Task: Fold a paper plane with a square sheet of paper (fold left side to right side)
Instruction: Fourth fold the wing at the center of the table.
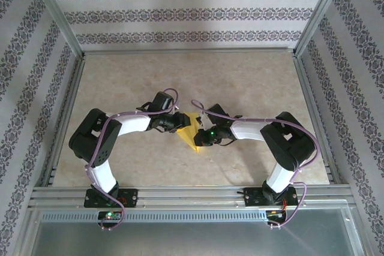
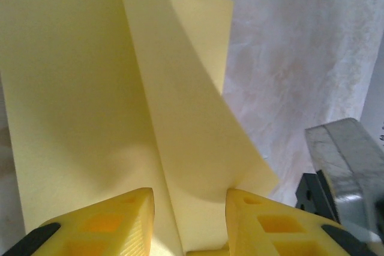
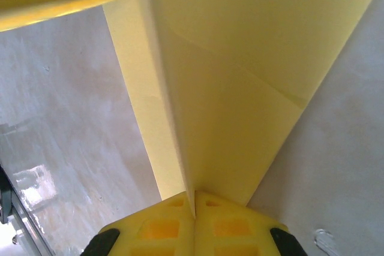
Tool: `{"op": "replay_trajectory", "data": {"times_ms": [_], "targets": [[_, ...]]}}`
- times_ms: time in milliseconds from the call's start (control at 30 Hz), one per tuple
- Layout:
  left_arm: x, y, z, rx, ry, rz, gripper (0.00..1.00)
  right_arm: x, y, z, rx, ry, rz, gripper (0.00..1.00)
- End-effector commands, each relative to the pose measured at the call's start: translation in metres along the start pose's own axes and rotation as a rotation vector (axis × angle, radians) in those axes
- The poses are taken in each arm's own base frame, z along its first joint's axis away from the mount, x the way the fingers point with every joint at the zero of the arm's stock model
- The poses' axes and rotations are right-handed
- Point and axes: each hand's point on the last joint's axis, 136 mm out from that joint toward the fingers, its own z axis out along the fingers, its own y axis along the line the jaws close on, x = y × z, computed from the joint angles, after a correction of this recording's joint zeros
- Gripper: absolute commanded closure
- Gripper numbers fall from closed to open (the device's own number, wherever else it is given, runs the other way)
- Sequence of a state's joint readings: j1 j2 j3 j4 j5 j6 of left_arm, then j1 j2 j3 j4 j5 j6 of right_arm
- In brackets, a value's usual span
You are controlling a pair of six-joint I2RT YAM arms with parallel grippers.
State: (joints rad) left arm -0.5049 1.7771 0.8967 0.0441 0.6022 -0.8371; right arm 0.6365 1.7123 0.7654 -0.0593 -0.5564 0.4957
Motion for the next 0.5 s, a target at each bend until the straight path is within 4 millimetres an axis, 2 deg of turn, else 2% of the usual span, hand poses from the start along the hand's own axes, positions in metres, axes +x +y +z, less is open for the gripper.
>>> {"op": "replay_trajectory", "data": {"times_ms": [0,200,467], "targets": [[-0.003,-0.015,0.005,0.036,0.008,0.043,0.63,0.013,-0.016,0.005,0.036,0.038,0.044,0.95],[-0.004,-0.015,0.009,0.040,0.009,0.044,0.63,0.012,-0.017,0.006,0.038,0.039,0.044,0.93],[0.000,0.003,0.021,-0.007,0.033,0.021,0.63,0.009,-0.016,0.006,0.035,0.034,0.043,0.92]]}}
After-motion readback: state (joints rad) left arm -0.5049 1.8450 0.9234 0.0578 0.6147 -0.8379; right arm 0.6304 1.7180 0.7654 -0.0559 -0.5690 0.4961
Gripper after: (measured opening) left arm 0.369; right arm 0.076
